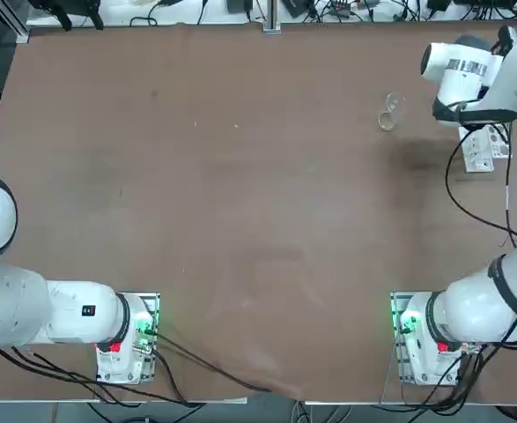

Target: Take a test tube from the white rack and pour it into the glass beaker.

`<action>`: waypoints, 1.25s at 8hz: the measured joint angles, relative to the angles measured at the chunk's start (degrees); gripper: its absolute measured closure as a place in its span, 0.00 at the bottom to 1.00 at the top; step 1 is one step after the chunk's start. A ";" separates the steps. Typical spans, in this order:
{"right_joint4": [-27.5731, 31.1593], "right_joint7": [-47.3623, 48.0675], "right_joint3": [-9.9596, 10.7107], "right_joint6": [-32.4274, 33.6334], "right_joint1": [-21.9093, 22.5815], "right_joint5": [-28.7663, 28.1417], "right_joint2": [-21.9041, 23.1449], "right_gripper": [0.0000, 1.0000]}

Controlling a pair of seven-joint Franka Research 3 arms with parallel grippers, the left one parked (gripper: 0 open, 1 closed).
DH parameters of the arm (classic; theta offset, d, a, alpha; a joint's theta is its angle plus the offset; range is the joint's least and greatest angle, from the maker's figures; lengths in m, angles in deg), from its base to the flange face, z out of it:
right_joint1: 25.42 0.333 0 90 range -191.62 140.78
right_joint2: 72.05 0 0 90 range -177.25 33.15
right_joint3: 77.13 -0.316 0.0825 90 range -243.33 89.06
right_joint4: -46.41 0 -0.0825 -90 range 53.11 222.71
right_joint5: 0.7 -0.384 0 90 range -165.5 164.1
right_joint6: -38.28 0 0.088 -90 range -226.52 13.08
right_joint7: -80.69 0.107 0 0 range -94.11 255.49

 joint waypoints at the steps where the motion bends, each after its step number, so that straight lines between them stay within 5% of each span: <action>1: 0.67 3.64 0.01 0.45 -0.32 1.05 -0.57 0.81; 10: 2.58 9.44 -0.48 1.37 -0.30 1.66 -4.51 0.81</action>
